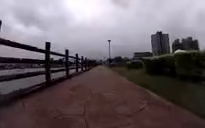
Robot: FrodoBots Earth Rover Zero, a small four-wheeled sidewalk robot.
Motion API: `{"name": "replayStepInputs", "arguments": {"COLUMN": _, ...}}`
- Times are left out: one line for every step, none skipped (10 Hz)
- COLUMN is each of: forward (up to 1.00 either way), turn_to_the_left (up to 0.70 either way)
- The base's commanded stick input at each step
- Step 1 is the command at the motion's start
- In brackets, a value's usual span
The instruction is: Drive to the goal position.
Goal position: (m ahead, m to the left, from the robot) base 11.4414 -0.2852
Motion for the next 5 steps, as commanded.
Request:
{"name": "replayStepInputs", "arguments": {"forward": 1.00, "turn_to_the_left": 0.00}}
{"name": "replayStepInputs", "arguments": {"forward": 1.00, "turn_to_the_left": 0.00}}
{"name": "replayStepInputs", "arguments": {"forward": 1.00, "turn_to_the_left": 0.00}}
{"name": "replayStepInputs", "arguments": {"forward": 1.00, "turn_to_the_left": 0.00}}
{"name": "replayStepInputs", "arguments": {"forward": 1.00, "turn_to_the_left": 0.00}}
